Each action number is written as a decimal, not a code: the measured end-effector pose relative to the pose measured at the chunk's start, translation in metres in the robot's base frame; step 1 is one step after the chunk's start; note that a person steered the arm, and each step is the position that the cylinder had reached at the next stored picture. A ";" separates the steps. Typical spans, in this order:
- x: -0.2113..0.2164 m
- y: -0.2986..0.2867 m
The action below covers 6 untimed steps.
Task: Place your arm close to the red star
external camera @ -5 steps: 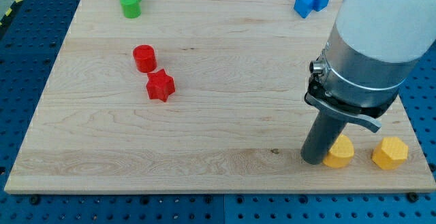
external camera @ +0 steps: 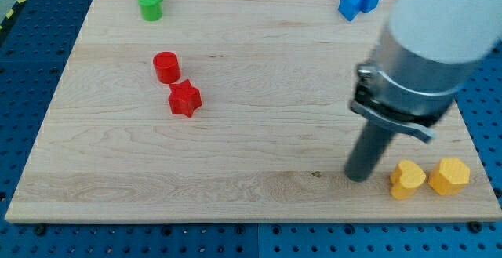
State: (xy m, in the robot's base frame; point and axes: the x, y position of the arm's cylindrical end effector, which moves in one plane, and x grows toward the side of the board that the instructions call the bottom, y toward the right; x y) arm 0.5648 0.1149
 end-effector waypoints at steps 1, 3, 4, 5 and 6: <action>-0.036 -0.013; -0.118 -0.052; -0.118 -0.057; -0.084 -0.075; -0.048 -0.117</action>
